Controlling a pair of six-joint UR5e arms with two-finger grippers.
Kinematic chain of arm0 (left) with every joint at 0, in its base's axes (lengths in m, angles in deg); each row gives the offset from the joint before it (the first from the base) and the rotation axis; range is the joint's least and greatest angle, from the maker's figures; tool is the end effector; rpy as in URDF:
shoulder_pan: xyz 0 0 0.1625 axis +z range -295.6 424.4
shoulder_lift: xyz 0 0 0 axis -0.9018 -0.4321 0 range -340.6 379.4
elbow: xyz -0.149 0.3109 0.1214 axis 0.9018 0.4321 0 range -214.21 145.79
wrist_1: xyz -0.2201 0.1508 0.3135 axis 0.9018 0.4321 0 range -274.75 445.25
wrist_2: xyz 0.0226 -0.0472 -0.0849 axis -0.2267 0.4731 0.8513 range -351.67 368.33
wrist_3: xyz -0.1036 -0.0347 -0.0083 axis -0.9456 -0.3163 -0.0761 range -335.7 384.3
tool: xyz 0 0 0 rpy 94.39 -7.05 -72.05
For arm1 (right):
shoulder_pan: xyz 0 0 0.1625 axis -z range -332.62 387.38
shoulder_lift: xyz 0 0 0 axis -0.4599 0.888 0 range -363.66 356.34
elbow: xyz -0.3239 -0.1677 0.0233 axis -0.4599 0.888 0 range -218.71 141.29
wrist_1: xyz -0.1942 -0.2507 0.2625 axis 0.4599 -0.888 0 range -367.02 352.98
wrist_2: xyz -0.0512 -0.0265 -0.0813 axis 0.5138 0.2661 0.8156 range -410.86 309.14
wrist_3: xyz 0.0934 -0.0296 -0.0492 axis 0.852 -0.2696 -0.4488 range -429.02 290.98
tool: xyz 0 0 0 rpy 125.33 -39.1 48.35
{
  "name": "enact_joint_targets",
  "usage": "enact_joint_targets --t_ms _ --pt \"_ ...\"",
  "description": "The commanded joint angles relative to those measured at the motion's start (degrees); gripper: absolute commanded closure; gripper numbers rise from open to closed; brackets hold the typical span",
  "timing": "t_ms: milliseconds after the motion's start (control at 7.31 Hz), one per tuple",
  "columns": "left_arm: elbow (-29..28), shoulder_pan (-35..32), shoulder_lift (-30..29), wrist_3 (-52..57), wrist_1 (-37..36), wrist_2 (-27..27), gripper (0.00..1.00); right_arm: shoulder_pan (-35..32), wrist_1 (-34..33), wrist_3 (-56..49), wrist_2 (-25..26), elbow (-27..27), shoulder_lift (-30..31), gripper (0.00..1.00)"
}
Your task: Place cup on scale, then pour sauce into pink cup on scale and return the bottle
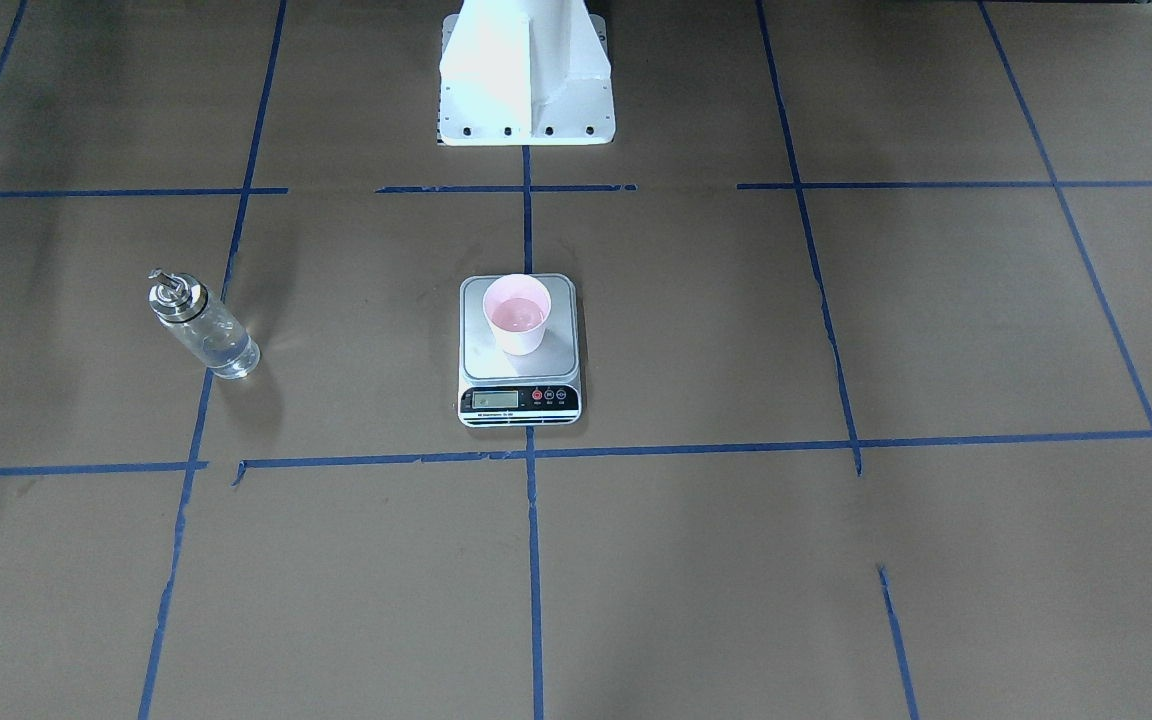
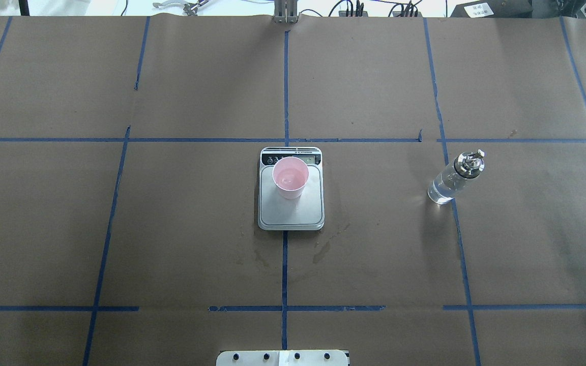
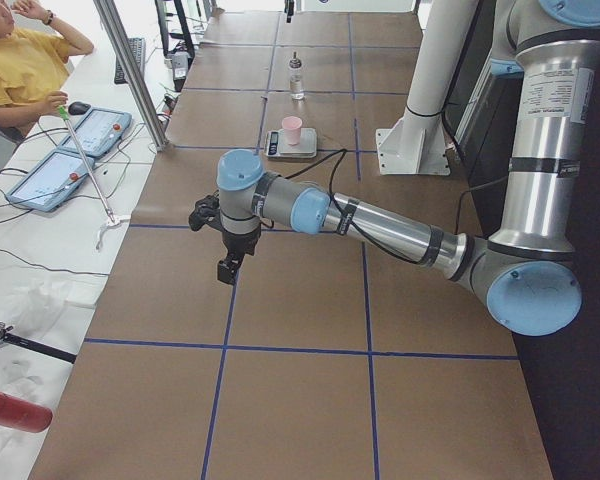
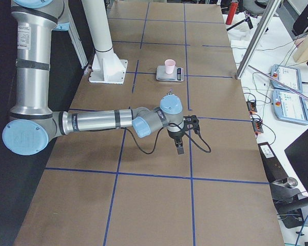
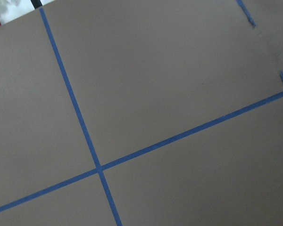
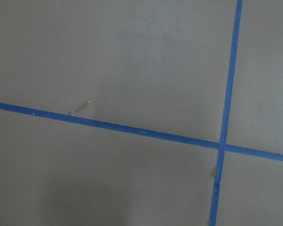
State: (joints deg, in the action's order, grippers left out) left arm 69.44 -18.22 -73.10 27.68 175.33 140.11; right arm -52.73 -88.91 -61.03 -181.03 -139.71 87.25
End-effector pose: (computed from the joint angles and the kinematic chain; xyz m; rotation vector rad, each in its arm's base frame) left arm 0.0055 -0.5122 0.4699 0.2457 0.7353 0.2816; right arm -0.0241 -0.5019 0.5081 0.1928 -0.7342 -0.1430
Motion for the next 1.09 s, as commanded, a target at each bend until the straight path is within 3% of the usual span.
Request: enact_joint_targets --t_ms 0,137,274,547,684,958 --pt "-3.4 -0.1 1.3 0.2 0.4 3.1 0.00 -4.6 -20.2 -20.0 -1.1 0.1 -5.9 0.00" --pt "-3.3 -0.1 2.7 0.2 0.5 3.1 0.00 -5.0 -26.2 -21.3 -1.6 -0.7 -6.4 0.00" --pt "-3.1 -0.2 3.2 0.2 0.5 3.1 0.00 -5.3 -28.3 -20.6 -1.8 -3.0 -5.5 0.00" --pt "0.9 -1.7 3.6 -0.1 0.7 4.0 0.00 -5.1 -27.7 -16.7 -2.8 -3.2 -3.4 0.00" --pt "-0.4 -1.7 4.0 0.0 1.2 6.6 0.00 -5.2 -26.5 -14.5 -2.9 -3.3 -3.1 0.00" --pt "-13.0 -11.7 4.4 0.6 8.8 6.8 0.00 -5.2 -25.9 -14.5 -3.5 -2.4 -3.4 0.00"
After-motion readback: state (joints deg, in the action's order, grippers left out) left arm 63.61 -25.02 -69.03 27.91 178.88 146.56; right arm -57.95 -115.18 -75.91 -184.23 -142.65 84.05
